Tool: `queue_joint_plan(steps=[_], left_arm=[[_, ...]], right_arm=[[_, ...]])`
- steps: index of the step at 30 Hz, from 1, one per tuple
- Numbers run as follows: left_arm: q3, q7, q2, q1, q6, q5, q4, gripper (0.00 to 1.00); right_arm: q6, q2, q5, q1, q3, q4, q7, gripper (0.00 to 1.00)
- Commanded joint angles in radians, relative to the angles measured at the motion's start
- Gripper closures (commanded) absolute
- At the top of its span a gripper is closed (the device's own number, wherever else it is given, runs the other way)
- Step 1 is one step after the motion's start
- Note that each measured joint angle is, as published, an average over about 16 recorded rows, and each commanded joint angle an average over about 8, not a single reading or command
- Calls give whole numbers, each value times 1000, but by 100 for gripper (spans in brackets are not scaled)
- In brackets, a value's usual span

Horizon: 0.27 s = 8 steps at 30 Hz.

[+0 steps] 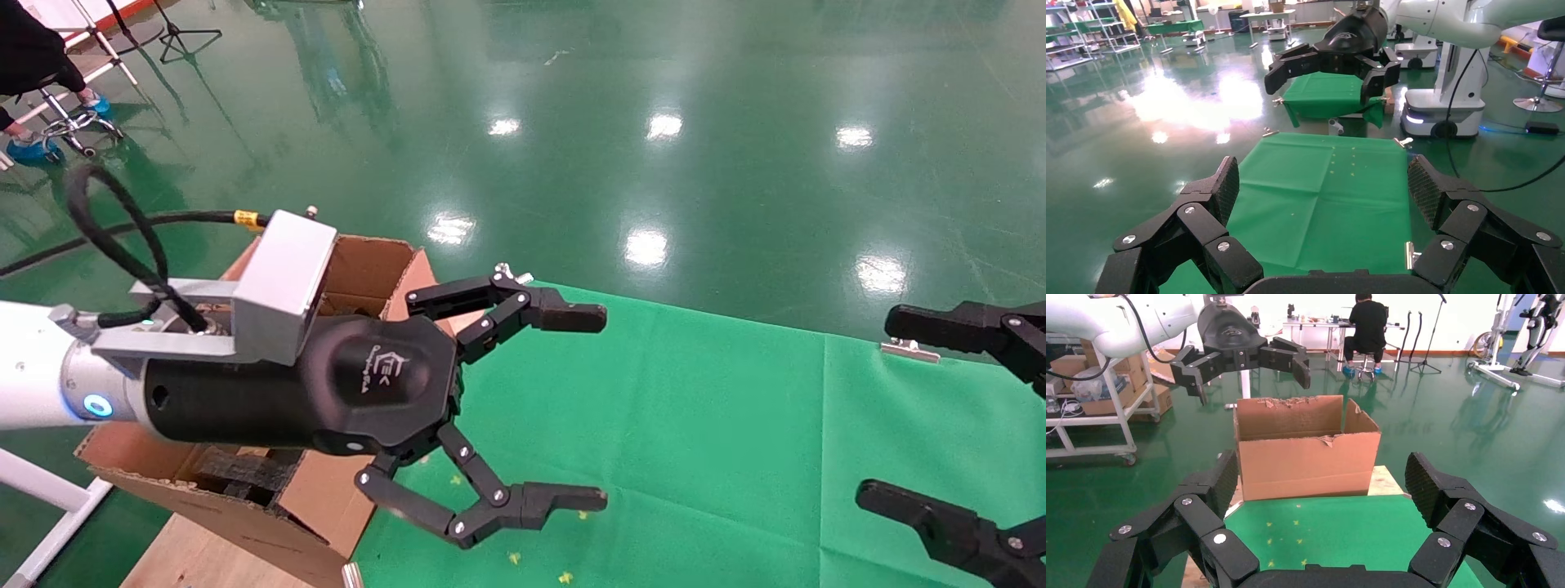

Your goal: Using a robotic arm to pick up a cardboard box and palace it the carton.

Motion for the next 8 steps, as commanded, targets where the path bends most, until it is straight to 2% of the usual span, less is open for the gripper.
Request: queue_joint_plan(steps=[1, 8], left_arm=[[3, -2, 0, -4, -1, 2, 5, 0], [7, -4, 1, -10, -3, 6, 13, 0]], right_arm=[[0, 0, 0, 0, 0, 0, 0, 0], [0, 0, 0, 0, 0, 0, 0, 0]])
